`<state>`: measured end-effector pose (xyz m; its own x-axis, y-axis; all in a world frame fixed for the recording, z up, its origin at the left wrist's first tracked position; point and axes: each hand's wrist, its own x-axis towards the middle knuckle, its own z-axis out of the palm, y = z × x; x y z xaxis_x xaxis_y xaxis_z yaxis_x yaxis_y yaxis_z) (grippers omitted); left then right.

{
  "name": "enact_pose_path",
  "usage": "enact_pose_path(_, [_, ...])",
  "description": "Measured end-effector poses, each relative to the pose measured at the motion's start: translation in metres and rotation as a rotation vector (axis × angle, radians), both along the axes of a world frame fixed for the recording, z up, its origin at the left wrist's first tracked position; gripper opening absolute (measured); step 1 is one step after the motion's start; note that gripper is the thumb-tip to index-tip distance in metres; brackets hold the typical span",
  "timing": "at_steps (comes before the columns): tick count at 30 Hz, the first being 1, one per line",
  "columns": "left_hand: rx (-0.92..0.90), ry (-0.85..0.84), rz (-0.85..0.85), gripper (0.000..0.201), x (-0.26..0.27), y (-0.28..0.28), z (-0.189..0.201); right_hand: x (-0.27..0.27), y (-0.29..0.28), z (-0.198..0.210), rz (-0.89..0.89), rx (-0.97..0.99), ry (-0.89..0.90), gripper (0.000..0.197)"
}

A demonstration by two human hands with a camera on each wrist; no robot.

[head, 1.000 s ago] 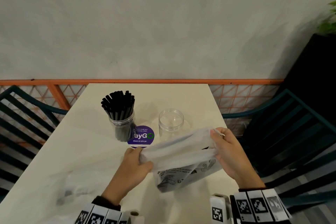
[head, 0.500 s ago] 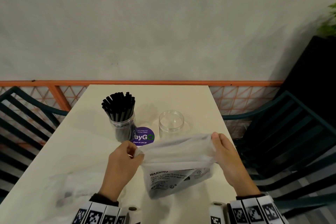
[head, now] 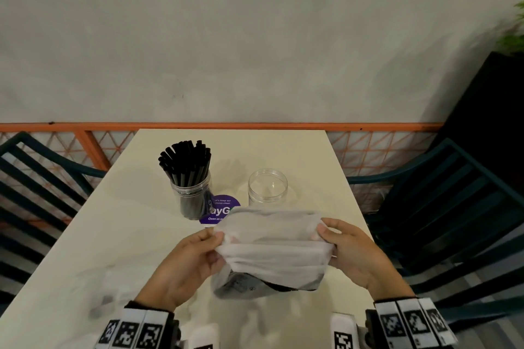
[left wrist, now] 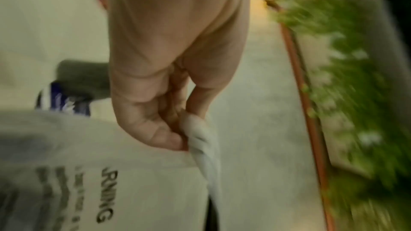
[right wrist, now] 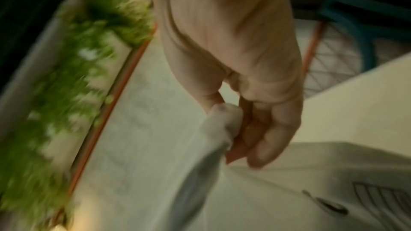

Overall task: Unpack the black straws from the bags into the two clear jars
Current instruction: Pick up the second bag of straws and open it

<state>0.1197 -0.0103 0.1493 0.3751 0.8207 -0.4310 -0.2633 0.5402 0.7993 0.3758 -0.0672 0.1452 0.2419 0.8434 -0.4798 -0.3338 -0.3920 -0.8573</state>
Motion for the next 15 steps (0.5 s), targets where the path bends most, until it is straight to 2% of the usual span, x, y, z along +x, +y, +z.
enact_pose_path(1, [-0.072, -0.085, 0.012, 0.006, -0.002, 0.002, 0.0, 0.003, 0.0, -0.001, 0.0, -0.015, 0.101, 0.008])
enact_pose_path(3, [-0.176, -0.223, 0.027, 0.038, -0.008, 0.007, -0.005, 0.008, -0.001, -0.004, 0.003, -0.032, 0.274, 0.004])
enact_pose_path(4, [-0.205, -0.278, 0.041, 0.049, -0.009, 0.009, -0.006, 0.01, -0.002, -0.008, 0.002, -0.037, 0.357, 0.009])
enact_pose_path(5, [-0.219, -0.312, 0.054, 0.054, -0.011, 0.01, -0.007, 0.011, -0.003, -0.01, -0.003, -0.029, 0.441, 0.022])
enact_pose_path(7, [-0.221, -0.364, 0.083, 0.056, -0.011, 0.01, -0.008, 0.012, -0.003, -0.016, -0.052, -0.014, 0.587, 0.064])
enact_pose_path(8, [-0.22, -0.396, 0.09, 0.054, -0.008, 0.007, -0.005, 0.013, -0.003, -0.018, -0.081, -0.009, 0.643, 0.074])
enact_pose_path(9, [-0.215, -0.418, 0.089, 0.048, -0.007, 0.004, -0.005, 0.014, -0.003, -0.02, -0.116, -0.002, 0.694, 0.068])
enact_pose_path(10, [-0.194, -0.42, 0.072, 0.038, -0.004, 0.0, -0.002, 0.015, -0.004, -0.019, -0.137, 0.01, 0.745, 0.052])
enact_pose_path(12, [-0.121, -0.364, 0.087, 0.018, -0.001, -0.004, 0.001, 0.014, -0.009, -0.016, -0.095, 0.098, 0.788, 0.03])
enact_pose_path(13, [-0.069, -0.284, 0.117, 0.024, 0.0, -0.003, -0.003, 0.015, -0.011, -0.017, -0.053, 0.149, 0.744, 0.031])
enact_pose_path(15, [0.045, -0.097, 0.129, 0.047, -0.001, -0.001, -0.008, 0.014, -0.013, -0.018, 0.012, 0.179, 0.532, 0.046])
